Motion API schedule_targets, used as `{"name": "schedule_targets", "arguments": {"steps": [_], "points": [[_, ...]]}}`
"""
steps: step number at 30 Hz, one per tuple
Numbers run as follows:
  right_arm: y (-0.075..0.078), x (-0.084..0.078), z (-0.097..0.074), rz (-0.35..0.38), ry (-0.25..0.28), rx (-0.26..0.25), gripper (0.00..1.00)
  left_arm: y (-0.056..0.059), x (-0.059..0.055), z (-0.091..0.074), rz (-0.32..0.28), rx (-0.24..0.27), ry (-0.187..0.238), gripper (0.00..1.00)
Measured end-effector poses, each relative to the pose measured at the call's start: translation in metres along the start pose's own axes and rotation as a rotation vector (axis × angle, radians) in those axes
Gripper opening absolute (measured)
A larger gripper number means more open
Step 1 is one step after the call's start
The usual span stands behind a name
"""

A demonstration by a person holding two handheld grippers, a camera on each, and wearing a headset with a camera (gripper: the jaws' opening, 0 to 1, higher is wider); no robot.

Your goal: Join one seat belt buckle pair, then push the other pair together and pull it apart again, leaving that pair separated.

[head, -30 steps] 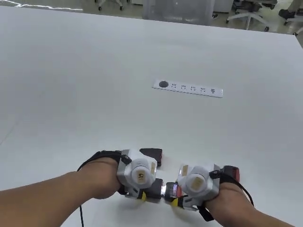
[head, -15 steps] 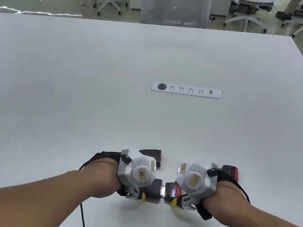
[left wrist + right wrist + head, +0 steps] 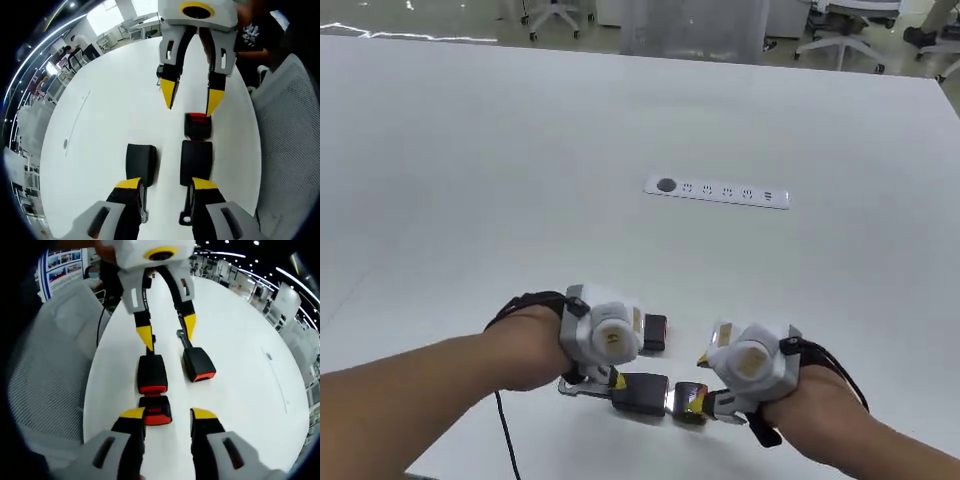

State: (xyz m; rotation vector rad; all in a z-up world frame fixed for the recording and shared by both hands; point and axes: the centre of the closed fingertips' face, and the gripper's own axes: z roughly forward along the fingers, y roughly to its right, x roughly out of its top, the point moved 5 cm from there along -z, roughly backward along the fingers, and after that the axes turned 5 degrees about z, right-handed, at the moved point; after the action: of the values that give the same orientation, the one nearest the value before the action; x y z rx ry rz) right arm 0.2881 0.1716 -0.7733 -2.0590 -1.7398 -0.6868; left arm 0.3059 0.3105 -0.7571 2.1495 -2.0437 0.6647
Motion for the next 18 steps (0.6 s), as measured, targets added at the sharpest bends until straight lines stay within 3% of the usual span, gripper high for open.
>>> {"name": "schedule_targets", "arguments": {"steps": [3, 9, 13, 18], "points": [[0.014, -0.011, -0.008, 0.013, -0.01, -0.014, 0.36, -0.019, 0.001, 0.0, 0.014, 0.023, -0.003, 0.39], [0.045, -0.04, -0.026, 0.0, -0.058, -0.054, 0.35, -0.041, 0.0, 0.015, 0.034, 0.012, 0.0, 0.4], [0.072, -0.067, -0.041, 0.027, -0.092, -0.103, 0.35, -0.049, -0.004, 0.026, 0.022, -0.012, -0.008, 0.42], [0.092, -0.102, -0.053, 0.054, -0.145, -0.12, 0.36, -0.048, -0.011, 0.04, 0.029, -0.062, -0.031, 0.43]]}}
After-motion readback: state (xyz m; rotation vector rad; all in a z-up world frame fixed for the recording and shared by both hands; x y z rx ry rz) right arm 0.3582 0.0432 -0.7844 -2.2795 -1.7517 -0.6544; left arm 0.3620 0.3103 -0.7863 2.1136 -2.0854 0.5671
